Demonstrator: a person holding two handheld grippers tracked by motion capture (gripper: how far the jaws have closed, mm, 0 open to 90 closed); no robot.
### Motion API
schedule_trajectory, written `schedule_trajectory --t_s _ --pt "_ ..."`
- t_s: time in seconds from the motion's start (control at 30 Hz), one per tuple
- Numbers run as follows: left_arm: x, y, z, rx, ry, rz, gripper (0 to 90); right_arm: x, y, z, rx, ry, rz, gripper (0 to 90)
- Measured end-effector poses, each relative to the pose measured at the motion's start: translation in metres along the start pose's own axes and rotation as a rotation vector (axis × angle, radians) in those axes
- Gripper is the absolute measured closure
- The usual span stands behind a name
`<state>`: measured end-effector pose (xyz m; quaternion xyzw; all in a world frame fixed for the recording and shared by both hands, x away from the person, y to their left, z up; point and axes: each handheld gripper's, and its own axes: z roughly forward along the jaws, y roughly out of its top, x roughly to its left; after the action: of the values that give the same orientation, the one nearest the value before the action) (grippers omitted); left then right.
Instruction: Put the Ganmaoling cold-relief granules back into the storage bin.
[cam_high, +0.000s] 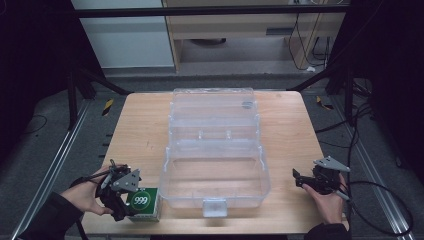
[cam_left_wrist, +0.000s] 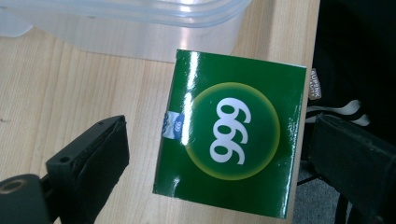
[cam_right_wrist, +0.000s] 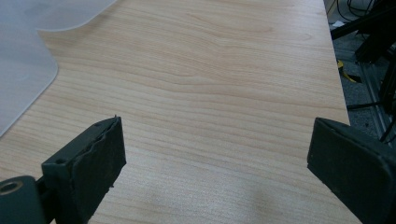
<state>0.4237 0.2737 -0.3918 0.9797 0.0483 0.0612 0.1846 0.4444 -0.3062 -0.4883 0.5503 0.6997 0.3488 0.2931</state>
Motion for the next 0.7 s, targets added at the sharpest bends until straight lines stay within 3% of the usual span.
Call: schedule_trajectory --t_s 0.37,0.7 --pt "0.0 0.002 0.014 0.025 -0.028 0.021 4.2 0.0 0.0 0.001 0.007 0.004 -0.005 4.2" --pt "0.002 -0.004 0.027 0.013 -0.046 0.01 5.1 0.001 -0.001 0.002 0.016 0.007 -0.008 4.0"
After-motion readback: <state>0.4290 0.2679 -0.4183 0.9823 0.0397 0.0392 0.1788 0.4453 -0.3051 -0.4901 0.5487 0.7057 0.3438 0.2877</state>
